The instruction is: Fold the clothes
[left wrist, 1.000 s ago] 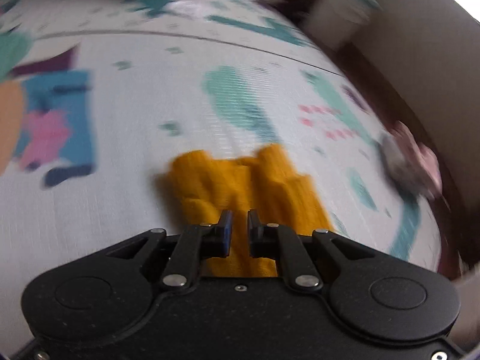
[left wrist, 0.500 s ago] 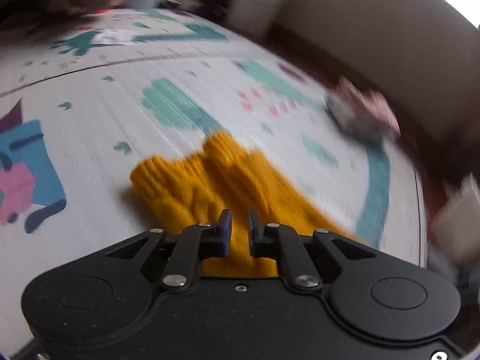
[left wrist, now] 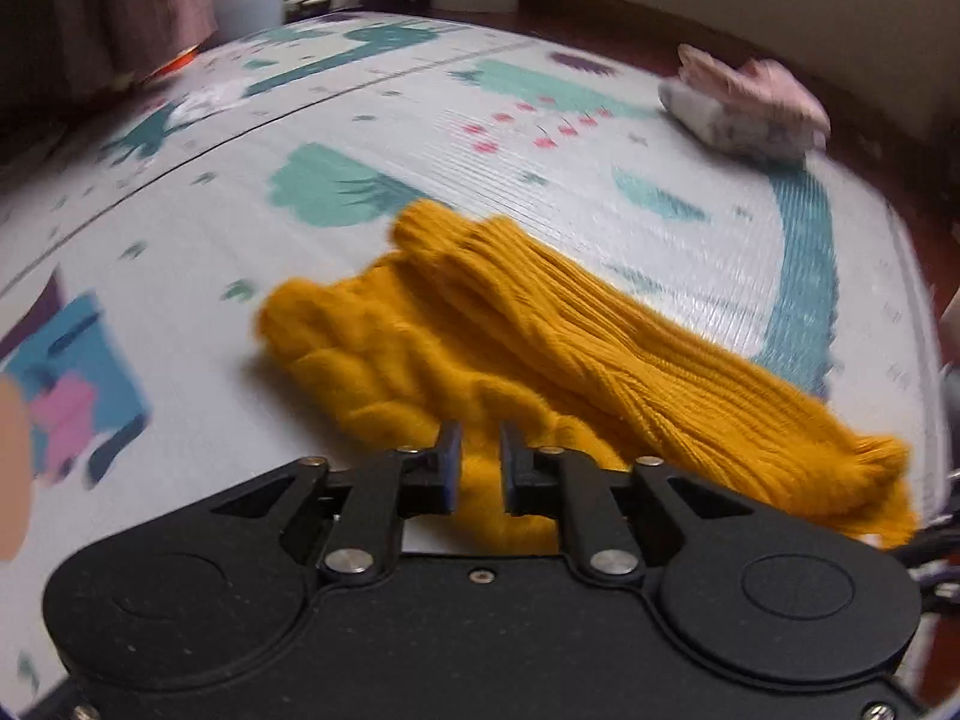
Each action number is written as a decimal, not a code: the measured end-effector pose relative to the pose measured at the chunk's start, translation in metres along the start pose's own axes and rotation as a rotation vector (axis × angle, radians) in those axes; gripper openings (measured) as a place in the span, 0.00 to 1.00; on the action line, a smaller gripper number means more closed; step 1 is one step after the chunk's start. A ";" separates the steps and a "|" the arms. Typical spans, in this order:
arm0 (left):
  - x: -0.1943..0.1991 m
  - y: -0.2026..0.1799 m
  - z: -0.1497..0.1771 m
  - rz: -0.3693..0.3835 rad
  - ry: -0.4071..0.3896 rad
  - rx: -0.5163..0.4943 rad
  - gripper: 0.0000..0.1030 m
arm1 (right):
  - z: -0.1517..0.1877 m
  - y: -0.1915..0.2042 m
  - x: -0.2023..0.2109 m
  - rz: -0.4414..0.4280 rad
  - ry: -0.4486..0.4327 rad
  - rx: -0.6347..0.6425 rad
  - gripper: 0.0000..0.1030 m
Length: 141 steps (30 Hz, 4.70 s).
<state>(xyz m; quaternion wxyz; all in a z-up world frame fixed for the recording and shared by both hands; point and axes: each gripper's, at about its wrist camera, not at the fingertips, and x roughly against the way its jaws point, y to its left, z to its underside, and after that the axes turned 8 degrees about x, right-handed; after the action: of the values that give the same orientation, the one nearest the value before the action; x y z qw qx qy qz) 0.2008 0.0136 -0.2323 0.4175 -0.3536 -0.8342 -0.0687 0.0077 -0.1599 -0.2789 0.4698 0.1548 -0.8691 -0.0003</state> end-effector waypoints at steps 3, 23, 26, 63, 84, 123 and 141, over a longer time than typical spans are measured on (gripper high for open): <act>0.035 0.029 0.014 -0.002 -0.001 0.127 0.49 | 0.004 0.004 0.003 0.007 -0.005 0.013 0.15; 0.065 -0.003 0.134 -0.260 0.064 0.421 0.13 | 0.008 0.025 0.012 0.072 -0.045 0.048 0.55; 0.067 -0.007 0.126 -0.297 0.039 0.342 0.05 | 0.005 0.026 0.006 0.077 -0.040 0.050 0.54; -0.014 -0.041 -0.009 -0.383 -0.215 -0.676 0.04 | 0.017 0.070 -0.015 0.239 -0.014 0.617 0.31; -0.046 -0.061 -0.001 -0.362 -0.158 -0.722 0.03 | 0.032 0.091 -0.015 0.201 -0.044 0.966 0.28; -0.023 -0.054 -0.007 -0.389 -0.230 -0.682 0.03 | -0.037 0.035 -0.008 0.116 -0.235 0.684 0.37; -0.067 -0.046 -0.005 -0.349 -0.160 -0.621 0.10 | -0.039 0.026 -0.035 0.094 -0.147 0.612 0.40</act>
<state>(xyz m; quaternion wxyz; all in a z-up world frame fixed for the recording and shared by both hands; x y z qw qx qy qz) 0.2013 -0.0586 -0.2703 0.2057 -0.3202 -0.8513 -0.3613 0.0504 -0.1197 -0.2817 0.3370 0.2481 -0.8667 0.2716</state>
